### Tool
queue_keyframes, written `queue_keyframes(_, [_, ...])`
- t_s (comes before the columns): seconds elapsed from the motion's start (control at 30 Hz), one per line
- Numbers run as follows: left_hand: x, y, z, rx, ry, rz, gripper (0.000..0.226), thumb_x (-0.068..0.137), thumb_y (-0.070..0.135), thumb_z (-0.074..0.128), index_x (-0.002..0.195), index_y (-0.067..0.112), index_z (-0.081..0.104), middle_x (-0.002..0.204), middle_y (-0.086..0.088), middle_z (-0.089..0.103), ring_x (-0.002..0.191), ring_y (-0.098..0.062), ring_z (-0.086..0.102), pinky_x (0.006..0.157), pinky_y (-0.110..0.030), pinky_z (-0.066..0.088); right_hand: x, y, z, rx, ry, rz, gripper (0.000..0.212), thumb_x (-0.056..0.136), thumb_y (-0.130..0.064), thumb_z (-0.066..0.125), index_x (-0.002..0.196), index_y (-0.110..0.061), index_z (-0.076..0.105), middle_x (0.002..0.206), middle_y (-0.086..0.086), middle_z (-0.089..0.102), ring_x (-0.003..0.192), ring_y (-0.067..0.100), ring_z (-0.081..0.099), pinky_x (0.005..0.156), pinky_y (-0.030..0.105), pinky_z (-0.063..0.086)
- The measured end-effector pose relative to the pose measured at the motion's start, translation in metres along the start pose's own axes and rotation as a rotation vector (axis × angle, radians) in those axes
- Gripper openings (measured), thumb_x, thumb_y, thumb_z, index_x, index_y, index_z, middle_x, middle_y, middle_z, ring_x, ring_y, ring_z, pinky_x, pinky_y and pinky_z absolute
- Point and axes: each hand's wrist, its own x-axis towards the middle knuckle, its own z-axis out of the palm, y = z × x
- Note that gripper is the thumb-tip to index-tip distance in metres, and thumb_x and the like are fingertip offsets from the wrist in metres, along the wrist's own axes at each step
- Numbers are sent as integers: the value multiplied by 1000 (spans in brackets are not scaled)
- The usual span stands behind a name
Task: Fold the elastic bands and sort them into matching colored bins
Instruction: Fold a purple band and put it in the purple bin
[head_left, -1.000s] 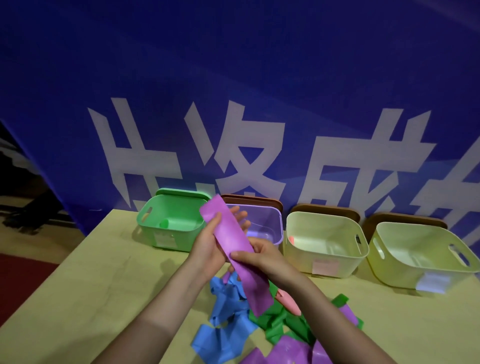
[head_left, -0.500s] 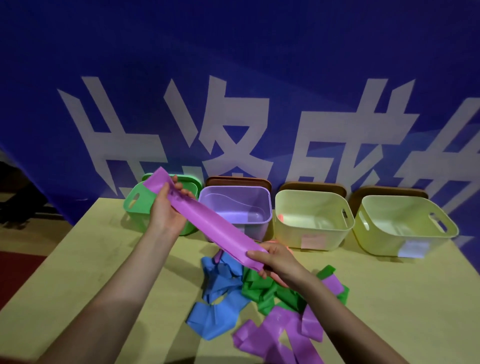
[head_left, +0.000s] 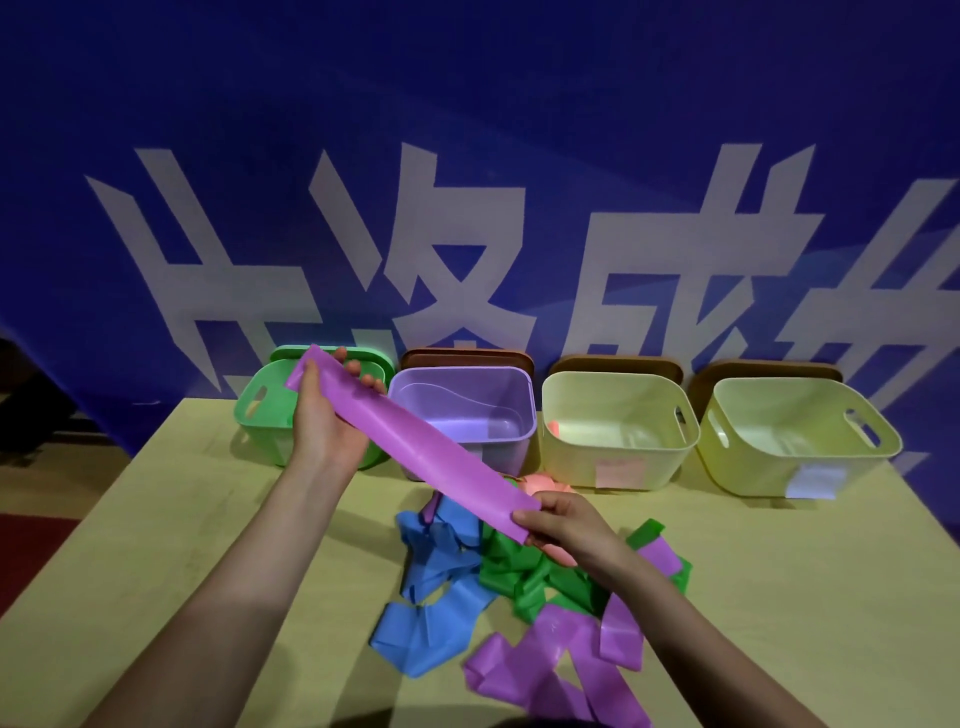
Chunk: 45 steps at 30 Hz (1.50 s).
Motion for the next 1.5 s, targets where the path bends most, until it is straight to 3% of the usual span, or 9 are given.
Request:
queue_keyframes(0.2, [-7,-4,10,41,-78,2,28,102,34,35,83,20,51,56,9,52,46,-6,48,52,-16,46,-4,0,-6,29,34,12,18,87,-5,66,70,-10,64,56,4,61,49,8,53,54,17,42])
queue_keyframes(0.43, [-31,-24,30,212,-189,-117,37,101,43,33,80,19,52,54,7,49,45,-7,46,51,-21,44,-5,-3,-20,-197,73,-37,10,92,-8,59,92,-16,66,83,2,67,74,14,60,59,17,45])
queue_keyframes(0.53, [-48,-37,36,379,-264,-196,45,100,49,30,81,16,52,54,4,48,44,-11,46,49,-23,42,-3,-24,-17,-274,177,-161,17,94,-10,56,99,-23,66,89,1,69,76,8,62,62,18,47])
queue_keyframes(0.67, [-64,-54,38,549,-271,-282,46,100,46,31,80,11,53,52,0,49,43,-14,45,47,-23,42,-10,-68,5,-150,240,-432,20,95,-12,56,95,-27,69,86,-7,70,80,5,63,68,20,48])
queue_keyframes(0.83, [-73,-66,29,718,-228,-298,51,100,47,34,89,6,63,56,-6,52,47,-20,50,60,-32,44,-15,-102,29,-200,142,-555,13,85,-26,62,95,-25,69,95,-1,68,90,9,62,78,21,48])
queue_keyframes(1.1, [-87,-58,24,693,-305,-346,50,101,39,35,75,6,62,56,-9,54,45,-20,49,47,-26,45,-9,-97,35,-125,105,-470,24,89,-3,62,72,-18,65,62,-12,61,63,2,55,64,18,42])
queue_keyframes(1.33, [-88,-65,19,734,-239,-279,30,100,26,43,102,6,66,83,-17,72,65,-31,69,61,-38,60,-13,-90,34,-9,185,-467,14,86,-10,62,73,-14,65,58,-4,58,59,17,53,64,36,46])
queue_keyframes(1.43, [-87,-66,17,818,-242,-184,22,98,23,50,98,16,70,95,-16,73,87,-39,69,84,-54,54,-13,-91,34,-13,248,-482,18,88,-7,62,73,-16,66,58,-4,59,62,20,55,66,40,46])
queue_keyframes(1.5, [-89,-66,21,836,-258,-143,20,98,20,49,97,17,68,92,-17,73,86,-38,70,81,-53,55,-14,-94,34,-26,278,-500,17,85,-13,63,71,-20,67,59,-4,60,62,22,55,65,39,47])
